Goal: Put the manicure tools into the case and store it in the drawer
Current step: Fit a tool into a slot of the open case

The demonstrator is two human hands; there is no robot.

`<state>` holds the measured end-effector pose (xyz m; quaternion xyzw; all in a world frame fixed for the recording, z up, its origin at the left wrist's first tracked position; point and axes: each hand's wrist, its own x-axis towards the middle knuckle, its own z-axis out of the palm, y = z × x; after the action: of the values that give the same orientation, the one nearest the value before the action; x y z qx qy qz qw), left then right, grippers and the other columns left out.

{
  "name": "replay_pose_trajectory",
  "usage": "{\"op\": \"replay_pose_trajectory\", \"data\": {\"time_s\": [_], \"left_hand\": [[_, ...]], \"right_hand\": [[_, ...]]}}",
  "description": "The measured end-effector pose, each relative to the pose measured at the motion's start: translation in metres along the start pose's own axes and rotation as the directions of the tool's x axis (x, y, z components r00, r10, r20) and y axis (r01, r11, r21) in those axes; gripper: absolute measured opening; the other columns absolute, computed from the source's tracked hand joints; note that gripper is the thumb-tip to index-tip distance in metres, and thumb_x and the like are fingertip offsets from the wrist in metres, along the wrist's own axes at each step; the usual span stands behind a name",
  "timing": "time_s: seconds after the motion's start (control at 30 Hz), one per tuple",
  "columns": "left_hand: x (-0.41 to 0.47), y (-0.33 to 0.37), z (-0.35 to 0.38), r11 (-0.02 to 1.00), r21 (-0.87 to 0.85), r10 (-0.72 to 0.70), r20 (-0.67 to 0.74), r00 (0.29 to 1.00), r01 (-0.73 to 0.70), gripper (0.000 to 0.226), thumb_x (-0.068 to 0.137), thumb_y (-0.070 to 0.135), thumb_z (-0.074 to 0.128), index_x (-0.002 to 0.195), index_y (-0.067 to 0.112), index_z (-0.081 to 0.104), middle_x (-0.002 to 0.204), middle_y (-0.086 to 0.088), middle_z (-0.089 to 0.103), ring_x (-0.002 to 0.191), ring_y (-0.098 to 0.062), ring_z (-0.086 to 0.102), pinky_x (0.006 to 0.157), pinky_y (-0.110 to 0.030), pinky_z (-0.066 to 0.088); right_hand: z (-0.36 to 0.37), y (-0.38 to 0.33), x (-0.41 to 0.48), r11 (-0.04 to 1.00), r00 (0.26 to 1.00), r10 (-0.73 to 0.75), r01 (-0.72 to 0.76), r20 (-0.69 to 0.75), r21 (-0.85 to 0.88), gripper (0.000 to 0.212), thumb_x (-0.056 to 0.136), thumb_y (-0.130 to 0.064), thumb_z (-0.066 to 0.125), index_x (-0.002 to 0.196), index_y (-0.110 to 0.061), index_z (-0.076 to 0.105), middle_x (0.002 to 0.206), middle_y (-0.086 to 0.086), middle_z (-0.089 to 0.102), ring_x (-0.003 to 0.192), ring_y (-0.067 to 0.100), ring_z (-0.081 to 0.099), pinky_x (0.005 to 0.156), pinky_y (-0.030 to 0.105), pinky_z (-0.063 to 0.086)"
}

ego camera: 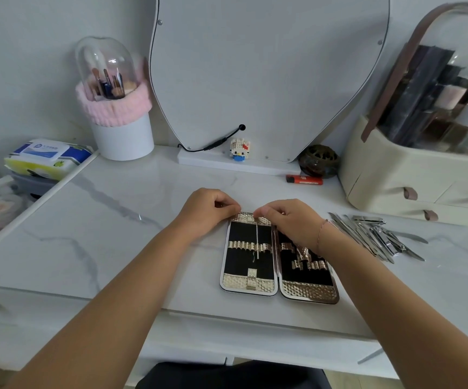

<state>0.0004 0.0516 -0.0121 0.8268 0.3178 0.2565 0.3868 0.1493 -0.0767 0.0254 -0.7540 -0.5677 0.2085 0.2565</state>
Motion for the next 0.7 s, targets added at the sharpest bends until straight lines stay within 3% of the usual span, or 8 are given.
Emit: {"op": "replay_pose_trajectory", "data": {"time_s": [0.07,0.13,0.2,0.27,0.33,0.53,0.7], "left_hand": [[0.0001,-0.0007,-0.0001,1.000,0.005,-0.002,0.000,1.000,0.002,0.002,0.080,0.028,0.070,0.079,0.027,0.072,0.075,0.019,0.066,0.078,-0.003,0.061,0.070,-0.019,0.043],[0.0001,-0.0010,-0.0002,1.000,0.006,-0.003,0.000,1.000,0.003,0.004,0.080,0.027,0.070,0.081,0.025,0.073,0.076,0.018,0.066,0.078,-0.003,0.061,0.070,-0.020,0.043],[0.0001,-0.0008,-0.0003,1.000,0.002,-0.003,0.000,1.000,0.003,0.005,0.080,0.027,0.070,0.082,0.023,0.073,0.076,0.017,0.066,0.079,-0.003,0.061,0.071,-0.020,0.044],[-0.0002,-0.0003,-0.0006,1.000,-0.002,-0.004,-0.001,1.000,0.004,0.002,0.080,0.027,0.071,0.080,0.026,0.073,0.076,0.018,0.066,0.079,-0.003,0.060,0.071,-0.020,0.044],[-0.0008,0.0001,-0.0010,1.000,-0.004,-0.001,-0.001,1.000,0.001,0.004,0.080,0.027,0.071,0.077,0.029,0.071,0.076,0.018,0.066,0.078,-0.002,0.060,0.070,-0.019,0.042],[0.0001,-0.0006,-0.0004,1.000,-0.011,-0.006,-0.001,1.000,0.006,0.004,0.079,0.027,0.071,0.081,0.025,0.073,0.077,0.017,0.067,0.076,-0.001,0.060,0.068,-0.017,0.040],[0.0003,-0.0002,-0.0006,1.000,0.004,-0.009,0.006,1.000,0.008,0.002,0.080,0.026,0.070,0.081,0.025,0.072,0.076,0.018,0.066,0.077,-0.001,0.060,0.067,-0.016,0.040]], "right_hand": [[0.0010,0.0003,-0.0006,1.000,1.000,0.003,-0.003,0.002,0.001,0.035,0.098,-0.031,0.038,0.109,-0.020,0.069,0.089,-0.002,0.064,0.079,0.010,0.054,0.070,0.015,0.039],[0.0015,0.0006,-0.0004,1.000,1.000,0.007,-0.007,-0.002,0.014,0.035,0.097,-0.031,0.038,0.106,-0.020,0.070,0.088,0.001,0.065,0.081,0.013,0.057,0.070,0.017,0.041],[0.0010,0.0010,-0.0007,0.997,1.000,0.025,-0.024,-0.014,0.075,0.034,0.097,-0.031,0.040,0.103,-0.019,0.071,0.071,0.005,0.063,0.063,0.002,0.055,0.060,0.019,0.041],[0.0004,0.0021,-0.0021,0.986,0.998,0.056,-0.051,-0.026,0.157,0.034,0.097,-0.031,0.041,0.099,-0.018,0.073,0.047,-0.009,0.051,0.041,-0.003,0.045,0.053,0.019,0.033],[0.0007,0.0038,-0.0043,0.979,0.997,0.070,-0.063,-0.029,0.195,0.035,0.097,-0.032,0.042,0.096,-0.018,0.074,0.039,-0.014,0.046,0.037,-0.004,0.042,0.054,0.019,0.031],[0.0033,0.0051,-0.0070,0.981,0.997,0.040,-0.028,-0.061,0.192,0.031,0.095,-0.033,0.044,0.094,-0.024,0.074,0.052,0.000,0.039,0.038,0.002,0.036,0.053,0.019,0.032],[0.0039,0.0074,-0.0058,0.982,0.999,0.028,-0.021,-0.035,0.188,0.032,0.095,-0.036,0.045,0.084,-0.028,0.074,0.063,0.013,0.037,0.050,0.014,0.033,0.056,0.025,0.034]]}}
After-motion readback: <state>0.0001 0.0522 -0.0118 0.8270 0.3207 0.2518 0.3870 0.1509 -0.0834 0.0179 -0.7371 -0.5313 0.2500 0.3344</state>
